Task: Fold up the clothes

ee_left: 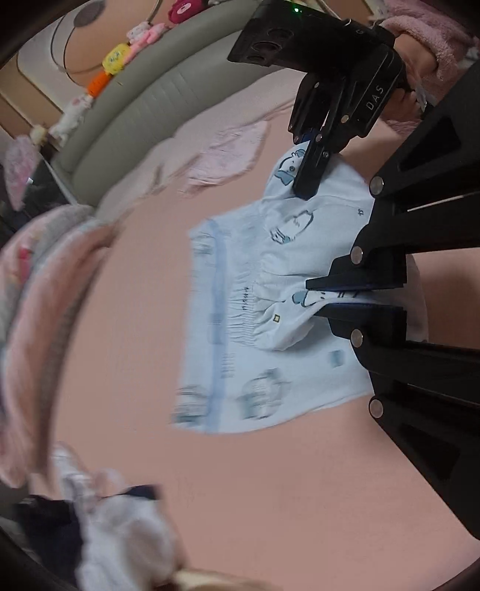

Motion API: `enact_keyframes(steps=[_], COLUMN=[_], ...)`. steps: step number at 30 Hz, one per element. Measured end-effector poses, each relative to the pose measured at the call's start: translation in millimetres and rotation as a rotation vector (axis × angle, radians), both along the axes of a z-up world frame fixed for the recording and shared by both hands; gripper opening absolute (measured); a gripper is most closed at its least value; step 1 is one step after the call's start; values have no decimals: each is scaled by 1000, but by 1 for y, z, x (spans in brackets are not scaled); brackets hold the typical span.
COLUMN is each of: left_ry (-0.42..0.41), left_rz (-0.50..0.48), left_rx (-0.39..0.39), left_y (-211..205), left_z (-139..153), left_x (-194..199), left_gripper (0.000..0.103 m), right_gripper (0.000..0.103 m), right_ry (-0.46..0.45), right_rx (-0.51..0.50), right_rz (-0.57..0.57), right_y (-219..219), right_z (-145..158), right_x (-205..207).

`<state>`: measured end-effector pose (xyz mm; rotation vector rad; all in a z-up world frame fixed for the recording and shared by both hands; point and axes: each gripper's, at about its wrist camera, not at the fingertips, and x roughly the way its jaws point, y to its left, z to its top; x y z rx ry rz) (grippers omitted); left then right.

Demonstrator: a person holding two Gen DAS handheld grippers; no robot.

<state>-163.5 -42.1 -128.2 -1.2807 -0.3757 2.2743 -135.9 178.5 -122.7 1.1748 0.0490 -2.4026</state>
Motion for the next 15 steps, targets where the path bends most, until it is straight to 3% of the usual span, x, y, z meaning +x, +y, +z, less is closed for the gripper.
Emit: enact_keyframes(steps=[2, 4, 6, 8, 10, 15], left_ry=[53, 66, 14, -106, -92, -61], left_rz=[25, 56, 52, 55, 77, 42], left_rx=[2, -40, -78, -113, -58, -103], left_y=[-4, -4, 1, 5, 1, 8], left_z=[12, 8, -16, -53, -60, -40], left_x=[-4, -15, -31, -47, -48, -50], left_gripper=[4, 5, 5, 6, 6, 4], right_gripper=[9, 9, 10, 12, 14, 8], right_ry=[50, 42, 19, -77, -99, -29], right_rx=[-2, 12, 45, 148, 123, 117], right_rz=[-12, -19, -19, -35, -53, -76], right_y=[0, -4, -7, -13, -10, -10], right_z=[12, 3, -15, -49, -55, -37], right_x=[-8, -25, -41, -58, -62, -57])
